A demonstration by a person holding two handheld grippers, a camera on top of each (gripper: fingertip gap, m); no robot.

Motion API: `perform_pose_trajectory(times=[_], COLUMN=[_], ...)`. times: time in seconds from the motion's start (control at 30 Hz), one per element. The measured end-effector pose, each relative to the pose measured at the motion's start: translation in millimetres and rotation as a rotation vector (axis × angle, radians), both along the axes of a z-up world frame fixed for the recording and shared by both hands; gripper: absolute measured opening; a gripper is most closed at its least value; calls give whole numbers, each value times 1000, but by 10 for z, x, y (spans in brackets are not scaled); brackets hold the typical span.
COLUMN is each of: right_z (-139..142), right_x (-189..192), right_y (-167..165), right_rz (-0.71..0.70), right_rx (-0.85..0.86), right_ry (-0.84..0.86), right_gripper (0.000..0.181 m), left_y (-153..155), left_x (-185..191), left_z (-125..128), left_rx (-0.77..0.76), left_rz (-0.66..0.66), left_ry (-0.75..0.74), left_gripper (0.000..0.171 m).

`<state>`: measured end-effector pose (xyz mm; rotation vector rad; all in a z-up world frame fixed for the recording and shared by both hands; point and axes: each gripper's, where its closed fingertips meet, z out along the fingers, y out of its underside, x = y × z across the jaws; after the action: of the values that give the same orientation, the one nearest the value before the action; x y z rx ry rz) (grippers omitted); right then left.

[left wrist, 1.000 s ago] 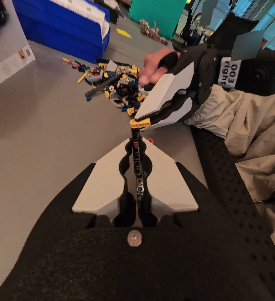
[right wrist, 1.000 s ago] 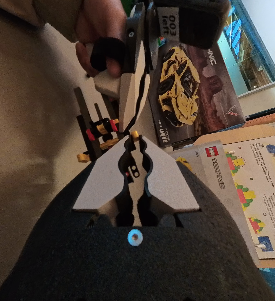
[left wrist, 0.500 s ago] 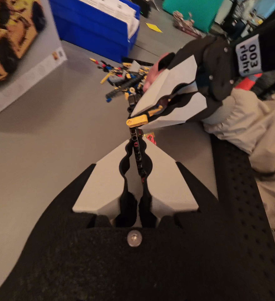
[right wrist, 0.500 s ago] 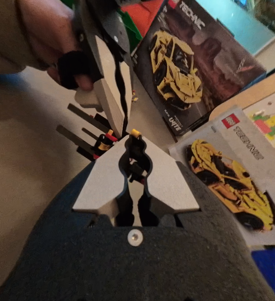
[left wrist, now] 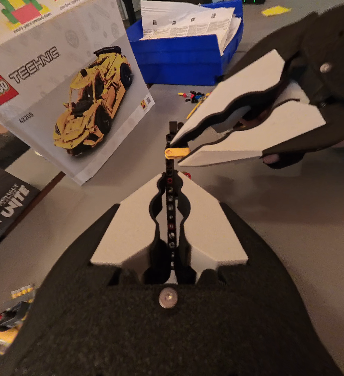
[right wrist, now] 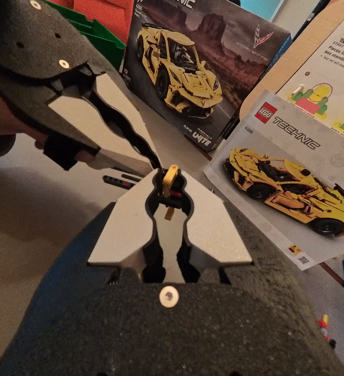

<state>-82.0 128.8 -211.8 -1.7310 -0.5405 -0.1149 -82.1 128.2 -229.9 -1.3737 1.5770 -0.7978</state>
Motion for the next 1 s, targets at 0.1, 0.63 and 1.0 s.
perform_pose_trajectory(times=[0.1, 0.63, 1.0], right_z=[-45, -270, -423], right_x=[54, 211, 253], right_y=[39, 47, 9], right_rz=[-46, -161, -205], right_rx=[-49, -202, -312], right_ry=[43, 79, 161], right_gripper=[10, 8, 8], left_y=[-17, 21, 62], left_x=[37, 148, 176], left_z=[-20, -188, -252], left_rx=[89, 351, 484], left_rz=[24, 108, 156], left_ry=[5, 58, 102], left_gripper=[7, 7, 7])
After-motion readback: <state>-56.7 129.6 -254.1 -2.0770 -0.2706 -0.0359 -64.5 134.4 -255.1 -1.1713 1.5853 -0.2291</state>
